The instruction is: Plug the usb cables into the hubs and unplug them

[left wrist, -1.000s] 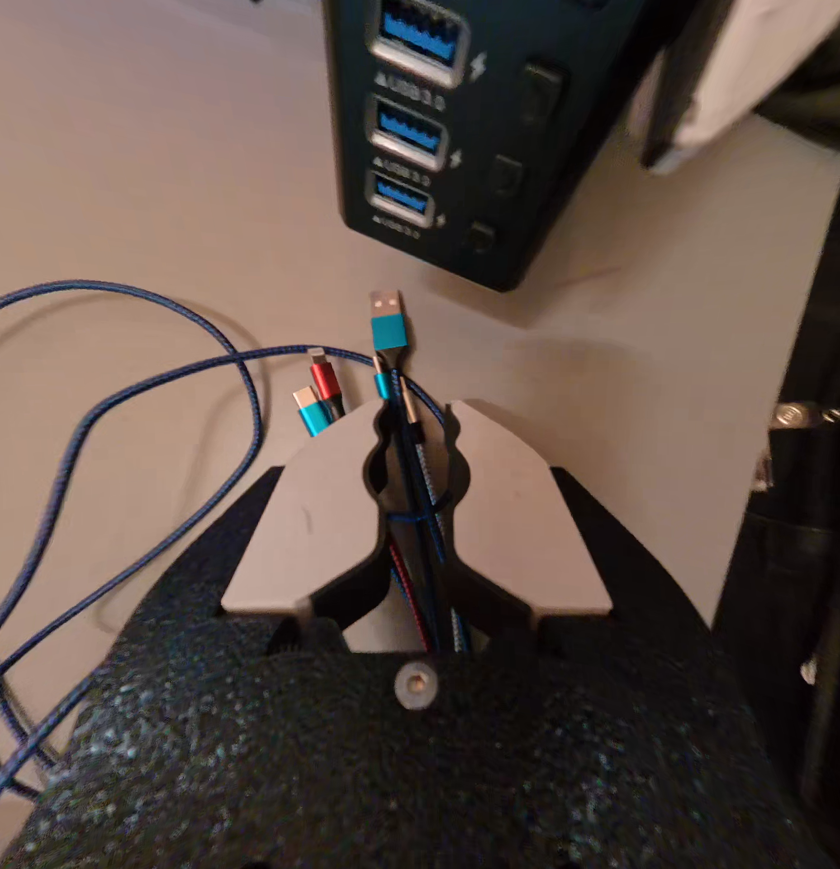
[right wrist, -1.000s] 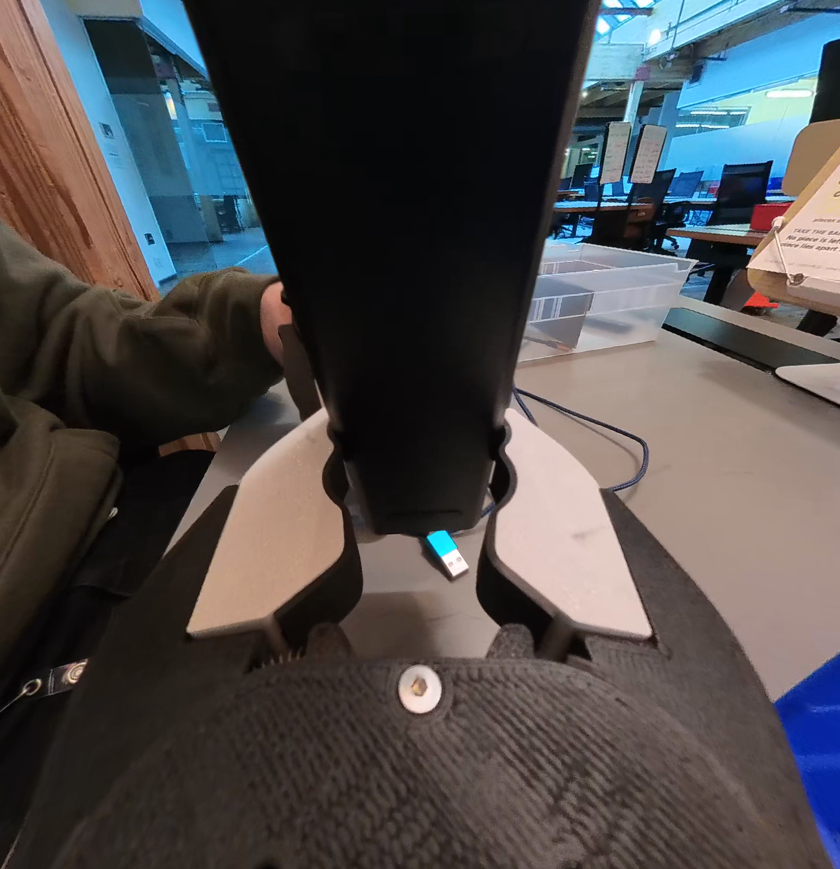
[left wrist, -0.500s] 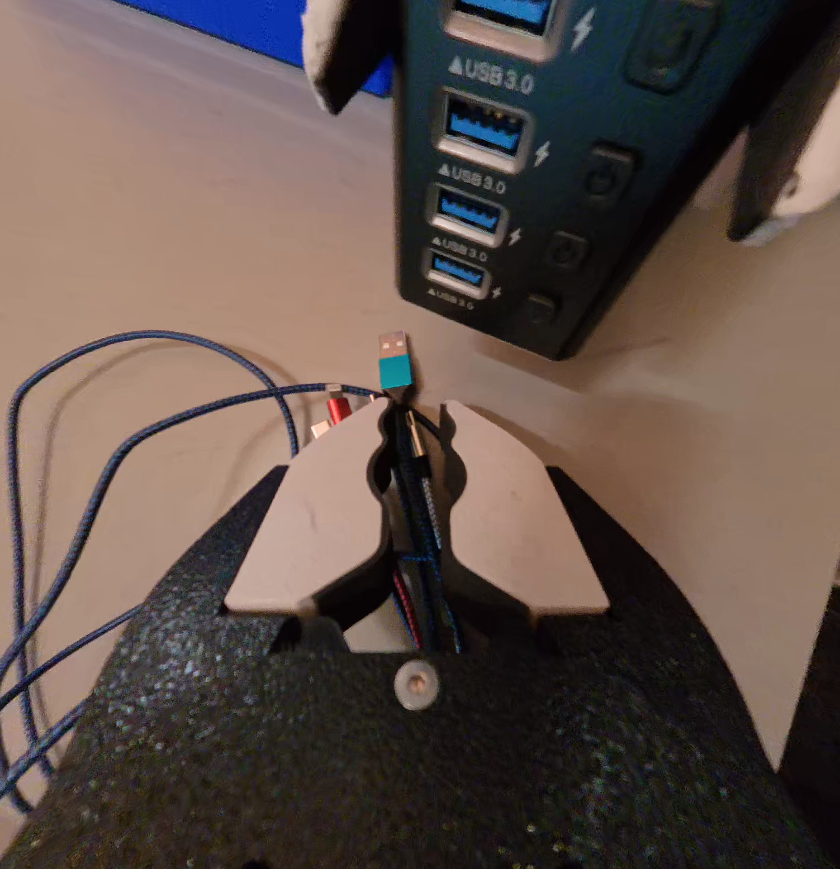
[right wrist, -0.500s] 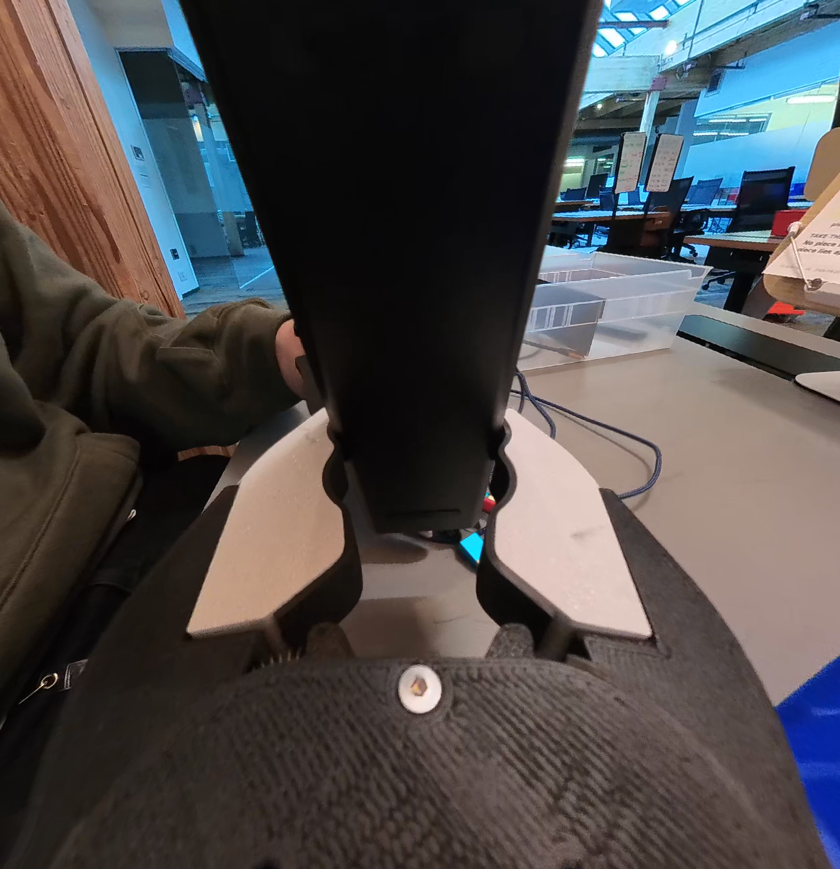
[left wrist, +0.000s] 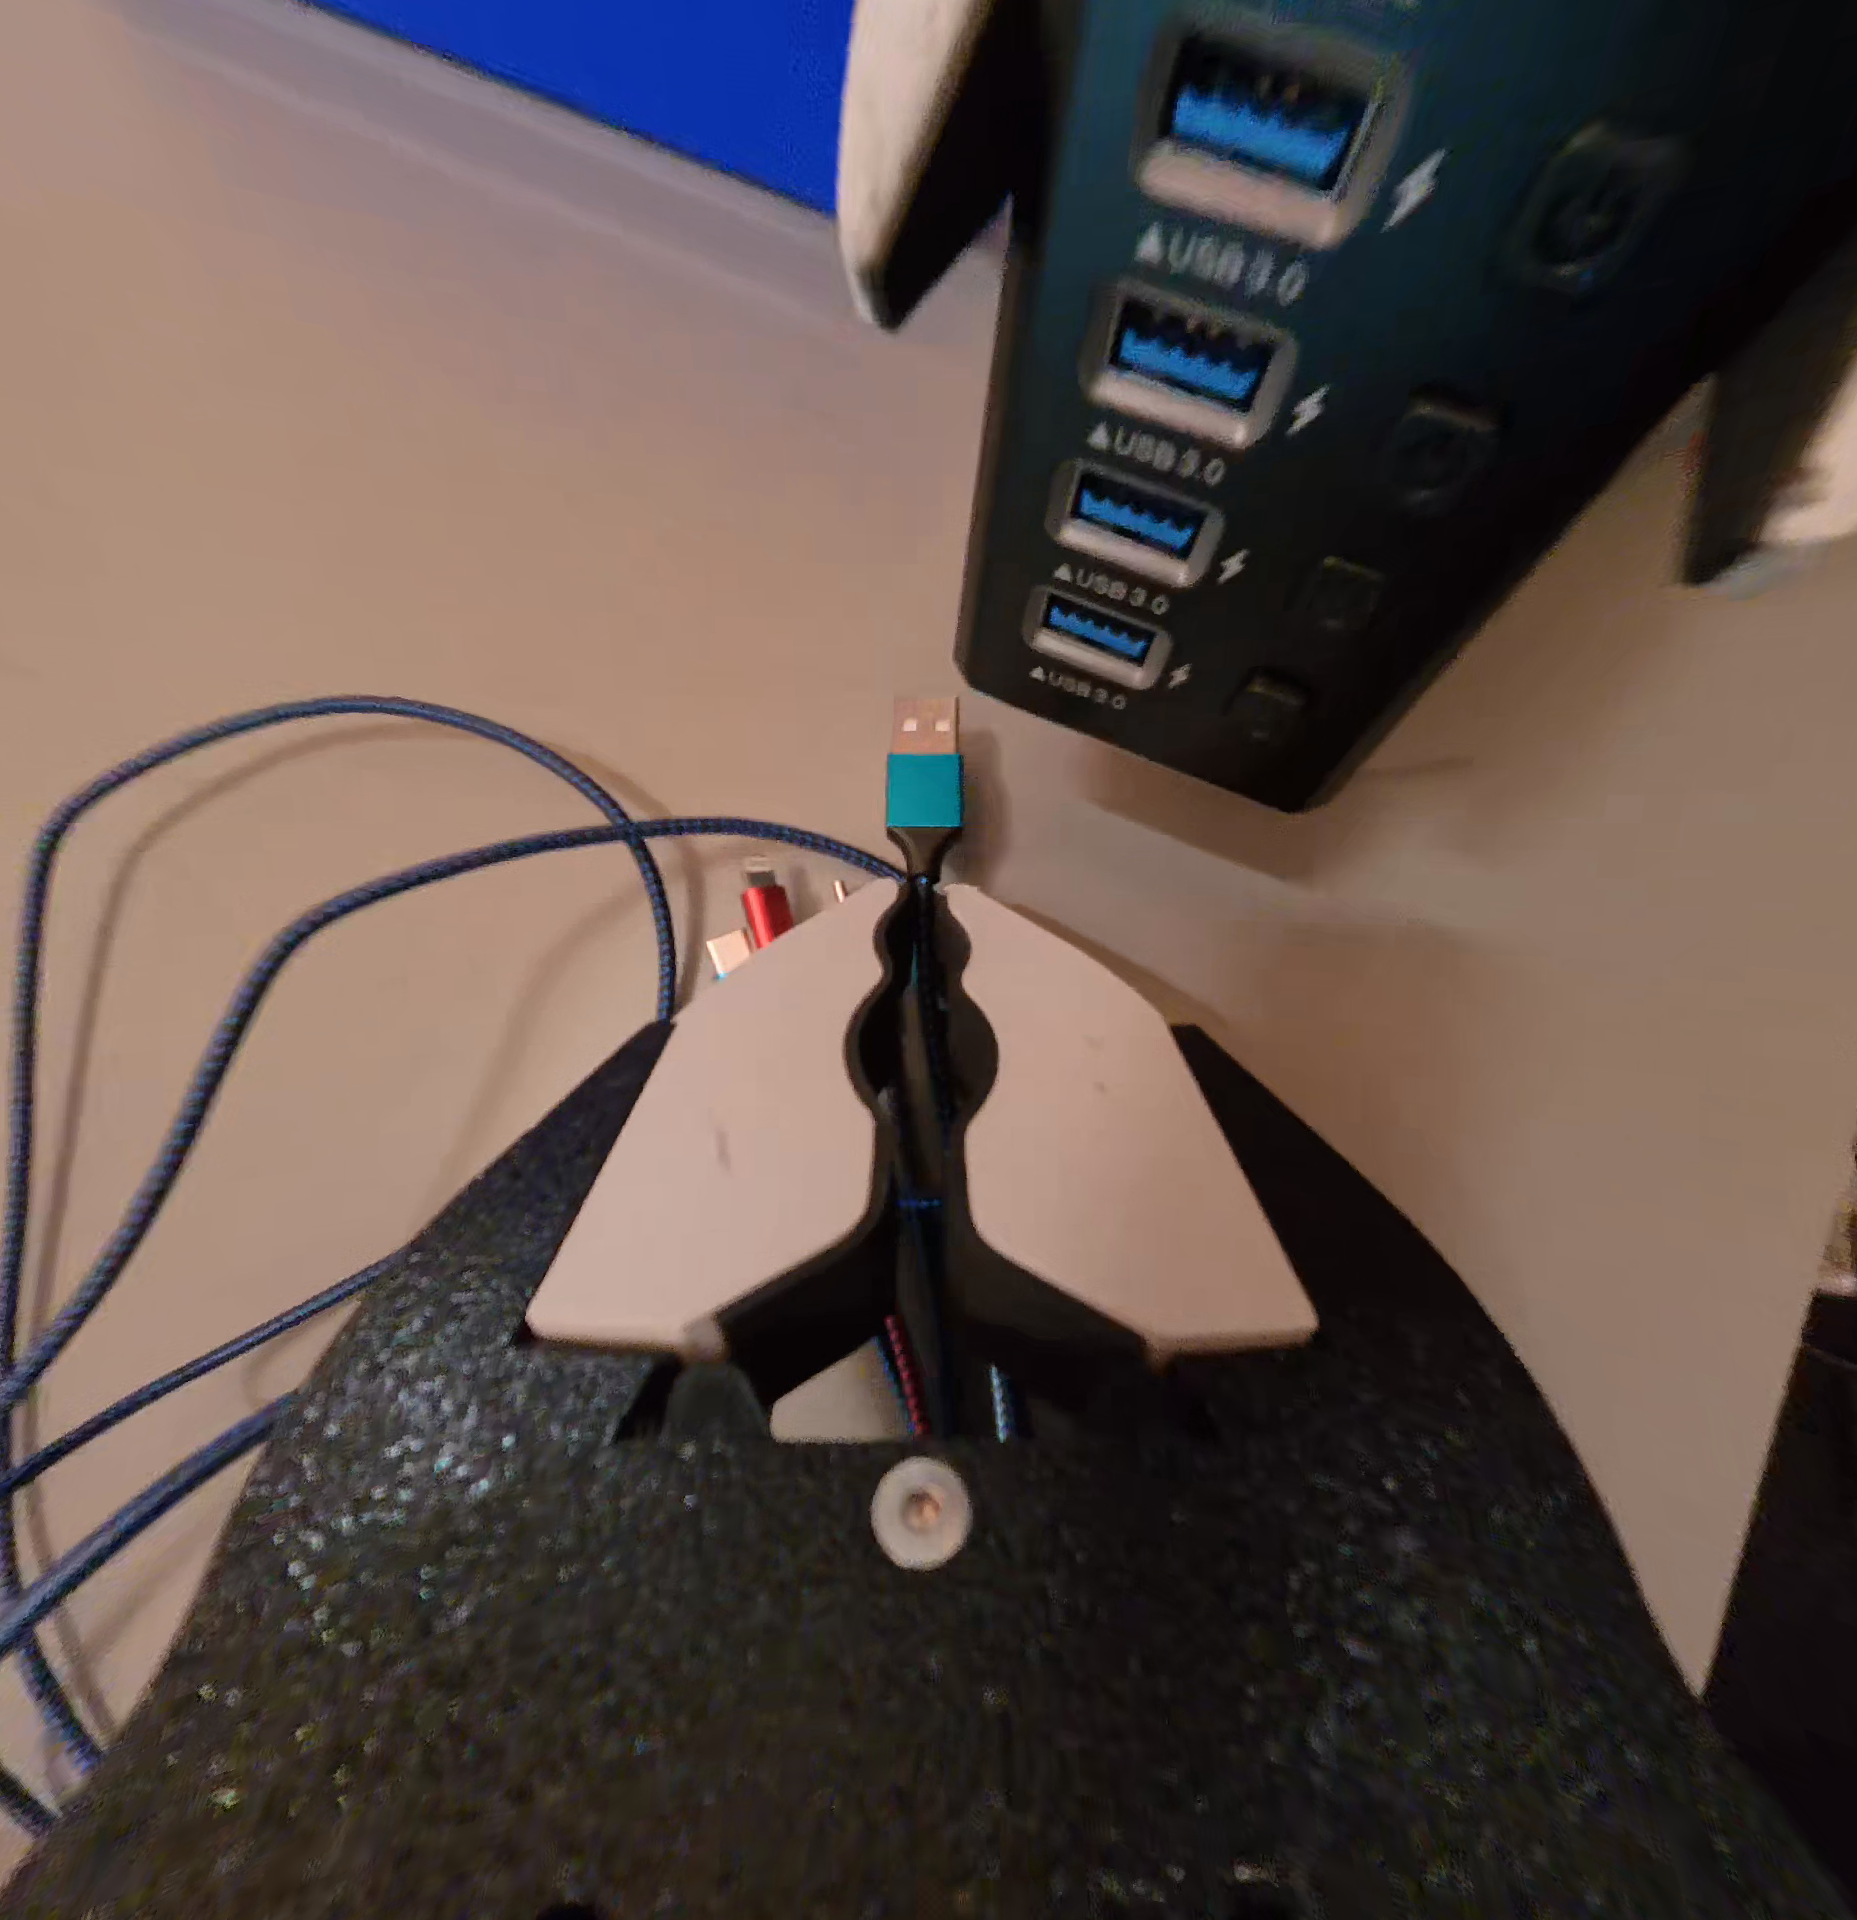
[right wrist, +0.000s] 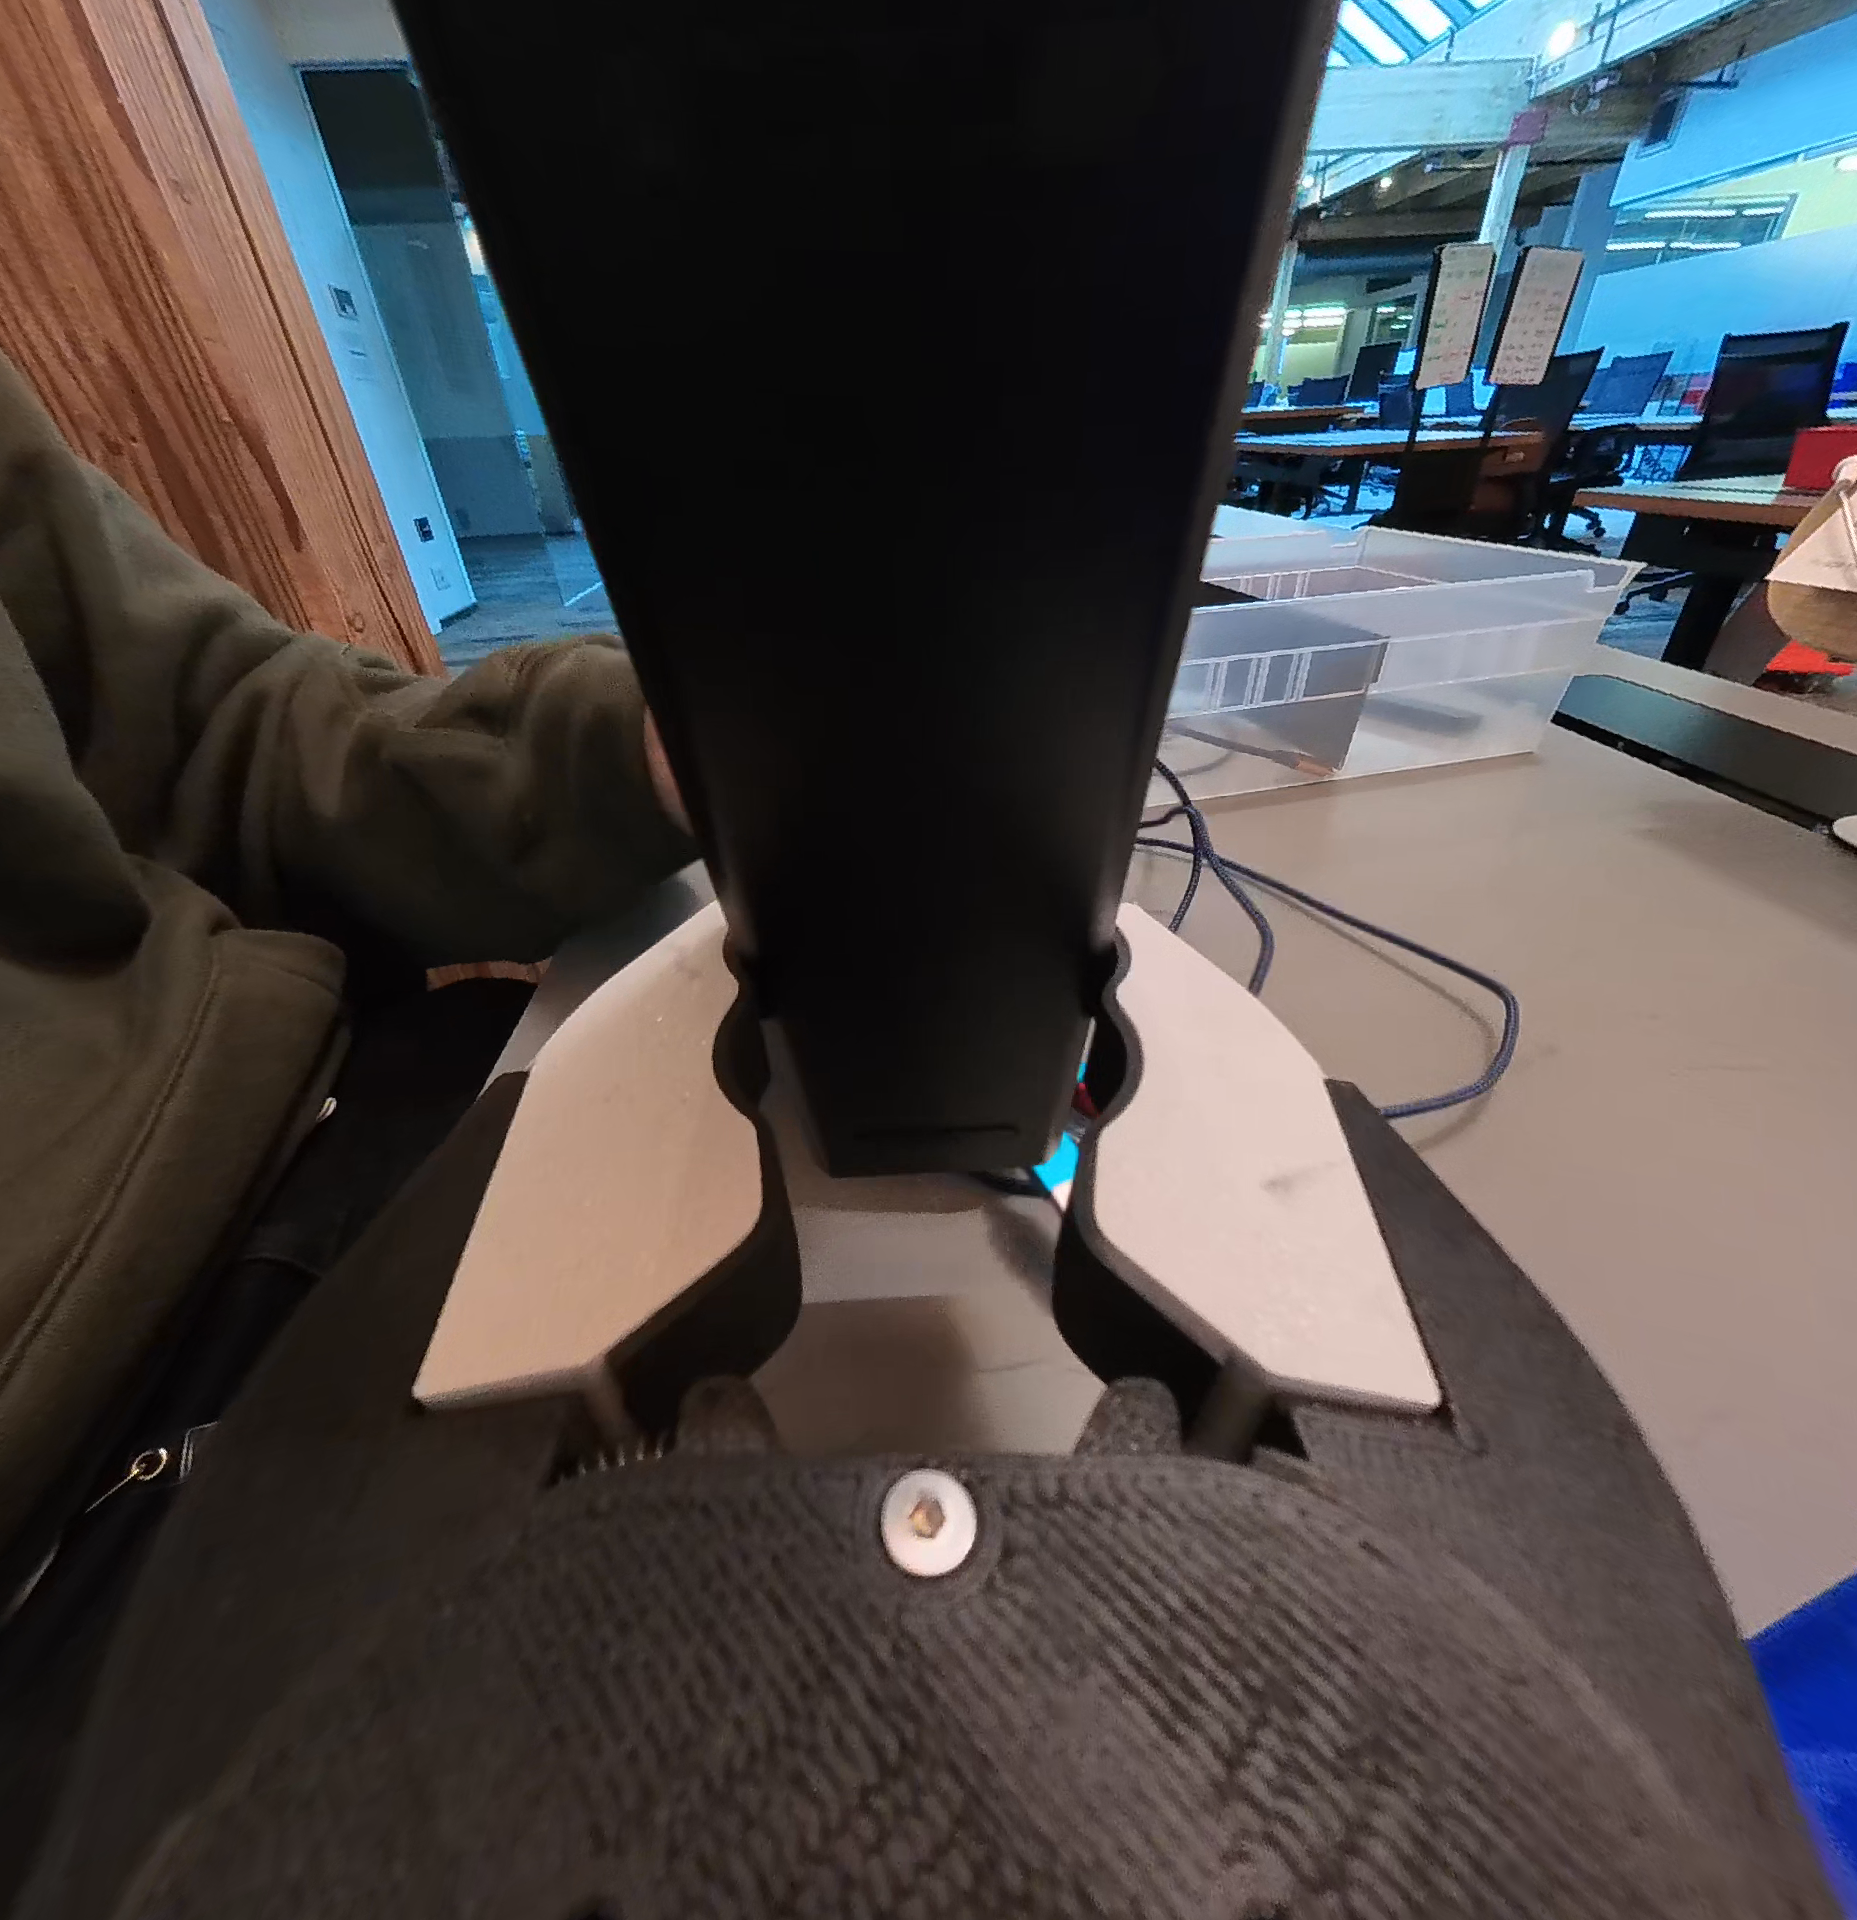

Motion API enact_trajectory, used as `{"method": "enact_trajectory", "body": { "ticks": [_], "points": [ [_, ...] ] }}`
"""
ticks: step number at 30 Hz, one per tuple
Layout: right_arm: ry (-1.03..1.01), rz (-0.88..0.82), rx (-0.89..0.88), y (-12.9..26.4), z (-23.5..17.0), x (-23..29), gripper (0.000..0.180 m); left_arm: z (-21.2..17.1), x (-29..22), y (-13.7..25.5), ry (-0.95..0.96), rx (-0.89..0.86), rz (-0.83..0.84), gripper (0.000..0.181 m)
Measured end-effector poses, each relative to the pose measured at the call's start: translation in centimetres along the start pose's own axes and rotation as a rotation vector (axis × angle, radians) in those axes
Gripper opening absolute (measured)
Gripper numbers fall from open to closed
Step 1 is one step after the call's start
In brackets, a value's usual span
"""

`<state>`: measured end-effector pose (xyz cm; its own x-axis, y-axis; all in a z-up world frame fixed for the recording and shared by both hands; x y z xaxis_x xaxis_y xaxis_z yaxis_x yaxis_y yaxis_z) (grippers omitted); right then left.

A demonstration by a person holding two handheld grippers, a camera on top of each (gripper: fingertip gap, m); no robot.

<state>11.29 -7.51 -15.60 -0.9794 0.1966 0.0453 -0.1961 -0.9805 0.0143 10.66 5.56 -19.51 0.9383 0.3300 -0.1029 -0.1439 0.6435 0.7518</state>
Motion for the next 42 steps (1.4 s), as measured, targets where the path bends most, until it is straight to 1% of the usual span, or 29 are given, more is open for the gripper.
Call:
{"method": "enact_trajectory", "body": {
  "ticks": [2, 4, 6, 9, 12, 13, 16, 18, 27, 36, 40, 42],
  "points": [
    [0.000, 0.007, 0.005, 0.0, 0.0, 0.0, 0.061, 0.4, -0.1, 1.3, -0.034, -0.034, -0.008, 0.002],
    [0.000, 0.017, 0.021, -0.2, -0.1, 0.1, 0.061, 0.6, -0.3, 2.7, -0.079, -0.018, -0.023, 0.002],
    [0.007, 0.026, 0.045, -0.4, -0.2, 0.2, 0.061, 0.9, -0.7, 3.9, -0.126, -0.039, -0.035, 0.002],
    [0.025, 0.034, 0.076, -0.7, -0.4, 0.4, 0.061, 1.0, -0.7, 5.1, -0.152, -0.029, -0.015, 0.002],
    [0.038, 0.035, 0.110, -1.0, -0.6, 0.6, 0.061, 0.6, -0.2, 6.2, -0.123, 0.003, 0.033, 0.002],
    [0.041, 0.037, 0.119, -1.1, -0.7, 0.6, 0.061, 0.5, -0.3, 6.4, -0.143, -0.008, 0.016, 0.002],
    [0.050, 0.046, 0.152, -1.4, -0.9, 0.7, 0.061, 1.0, -1.0, 6.7, -0.159, -0.088, -0.079, 0.002],
    [0.062, 0.054, 0.177, -1.6, -1.0, 0.9, 0.061, 1.1, -1.1, 6.8, -0.161, -0.115, -0.094, 0.002],
    [0.078, 0.084, 0.205, -1.8, -1.2, 1.2, 0.061, 0.9, -1.8, 7.1, -0.192, -0.141, -0.184, 0.001],
    [0.075, 0.105, 0.219, -1.9, -1.3, 1.3, 0.061, 1.2, -2.2, 6.7, -0.206, -0.120, -0.157, 0.001],
    [0.054, 0.104, 0.202, -1.7, -1.2, 1.1, 0.061, 1.2, -2.0, 6.3, -0.199, -0.136, -0.169, 0.001],
    [0.049, 0.099, 0.202, -1.7, -1.2, 1.0, 0.061, 1.0, -1.7, 6.2, -0.191, -0.178, -0.196, 0.001]
  ]
}}
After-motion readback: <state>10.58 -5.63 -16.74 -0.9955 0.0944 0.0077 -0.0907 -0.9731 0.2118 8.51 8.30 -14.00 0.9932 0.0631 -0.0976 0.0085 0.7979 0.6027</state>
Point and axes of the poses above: each gripper's, where its closed fingertips meet, y back along the fingers, z out of its top, x = y × z across the jaws, the point moved 7 cm from there along y, back along the fingers, and after that the axes turned 13 degrees about -z, right-handed, at the moved point
